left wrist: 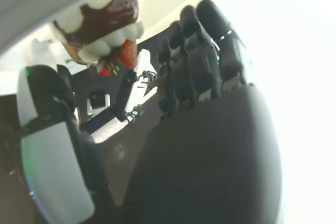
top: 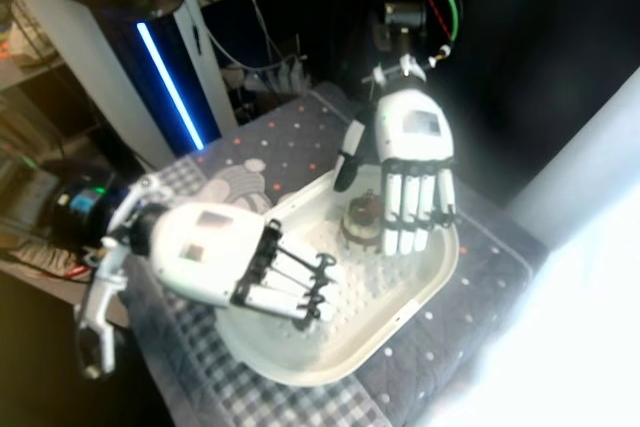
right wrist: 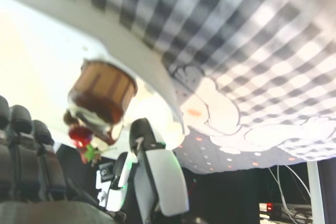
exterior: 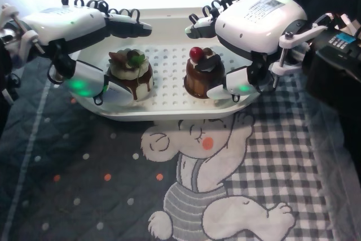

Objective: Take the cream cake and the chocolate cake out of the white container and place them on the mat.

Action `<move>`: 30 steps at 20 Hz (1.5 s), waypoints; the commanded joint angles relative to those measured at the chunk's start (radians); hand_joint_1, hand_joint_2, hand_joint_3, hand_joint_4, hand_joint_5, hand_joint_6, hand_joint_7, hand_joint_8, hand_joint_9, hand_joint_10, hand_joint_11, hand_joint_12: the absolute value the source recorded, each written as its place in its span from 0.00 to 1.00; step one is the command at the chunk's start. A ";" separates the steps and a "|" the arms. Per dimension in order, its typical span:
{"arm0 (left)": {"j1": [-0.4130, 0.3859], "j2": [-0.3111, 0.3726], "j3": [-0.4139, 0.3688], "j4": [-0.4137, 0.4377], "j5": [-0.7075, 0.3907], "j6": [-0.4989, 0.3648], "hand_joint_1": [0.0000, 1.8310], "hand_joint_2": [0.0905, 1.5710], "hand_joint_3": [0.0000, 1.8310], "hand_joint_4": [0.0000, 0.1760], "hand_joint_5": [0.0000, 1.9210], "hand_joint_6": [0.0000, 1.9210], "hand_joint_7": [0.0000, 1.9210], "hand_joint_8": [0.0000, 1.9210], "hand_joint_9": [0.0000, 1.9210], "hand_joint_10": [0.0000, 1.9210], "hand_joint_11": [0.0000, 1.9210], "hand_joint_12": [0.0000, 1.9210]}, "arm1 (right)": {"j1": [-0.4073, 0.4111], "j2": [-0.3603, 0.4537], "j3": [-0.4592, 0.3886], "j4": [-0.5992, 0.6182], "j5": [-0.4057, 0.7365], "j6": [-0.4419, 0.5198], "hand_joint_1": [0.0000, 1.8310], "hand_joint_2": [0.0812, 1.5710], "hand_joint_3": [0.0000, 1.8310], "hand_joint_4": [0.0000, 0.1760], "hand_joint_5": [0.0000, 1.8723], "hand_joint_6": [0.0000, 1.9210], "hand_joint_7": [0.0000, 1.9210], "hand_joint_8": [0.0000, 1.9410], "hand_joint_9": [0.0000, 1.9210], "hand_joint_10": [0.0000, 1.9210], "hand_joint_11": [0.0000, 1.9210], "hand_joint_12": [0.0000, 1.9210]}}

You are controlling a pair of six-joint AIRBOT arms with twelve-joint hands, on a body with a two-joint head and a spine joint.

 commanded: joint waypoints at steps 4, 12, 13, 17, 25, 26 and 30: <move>0.000 -0.021 0.026 -0.015 -0.087 -0.001 0.44 0.56 0.00 0.00 0.19 0.00 0.21 0.00 0.19 0.08 0.00 0.71 | 0.015 -0.028 0.023 -0.004 0.079 -0.005 0.48 0.54 0.00 0.00 0.28 0.00 0.33 0.01 0.30 0.12 0.07 0.73; 0.009 -0.046 0.054 -0.030 -0.063 -0.001 0.53 0.63 0.01 0.00 0.24 0.01 0.25 0.01 0.28 0.12 0.05 0.75 | 0.015 -0.044 0.036 0.000 0.062 -0.005 0.49 0.58 0.01 0.00 0.34 0.02 0.37 0.02 0.34 0.12 0.09 0.73; 0.010 -0.049 0.057 -0.031 -0.061 -0.001 0.56 0.66 0.01 0.00 0.30 0.02 0.32 0.02 0.34 0.13 0.13 0.71 | 0.015 -0.044 0.036 0.000 0.062 -0.005 0.52 0.61 0.00 0.00 0.39 0.02 0.41 0.02 0.36 0.15 0.12 0.75; 0.015 -0.053 0.062 -0.041 -0.061 -0.001 0.73 0.75 0.00 0.00 0.34 0.64 0.44 0.60 0.45 0.69 0.33 0.73 | 0.015 -0.044 0.036 0.000 0.062 -0.005 0.67 0.74 0.00 0.00 0.47 0.44 0.43 0.75 0.41 0.86 0.39 0.99; 0.037 -0.060 0.073 -0.074 -0.113 -0.037 0.80 0.75 0.00 0.00 0.38 0.69 0.41 0.60 0.40 0.69 0.32 0.93 | 0.015 -0.030 0.019 0.000 0.103 -0.005 0.65 0.77 0.00 0.00 0.41 0.56 0.42 0.81 0.48 0.90 0.48 1.00; 0.037 -0.059 0.070 -0.073 -0.127 -0.047 0.80 0.75 0.00 0.00 0.38 0.69 0.41 0.60 0.40 0.69 0.32 0.93 | 0.015 -0.019 0.007 0.000 0.123 -0.005 0.65 0.77 0.00 0.00 0.41 0.56 0.42 0.81 0.48 0.90 0.48 1.00; 0.038 0.002 -0.008 -0.046 -0.242 -0.059 0.73 0.76 0.00 0.00 0.36 0.70 0.42 0.64 0.40 0.76 0.28 0.77 | 0.015 0.033 -0.080 -0.023 0.236 -0.005 0.62 0.75 0.00 0.00 0.45 0.63 0.45 0.97 0.52 0.99 0.57 1.00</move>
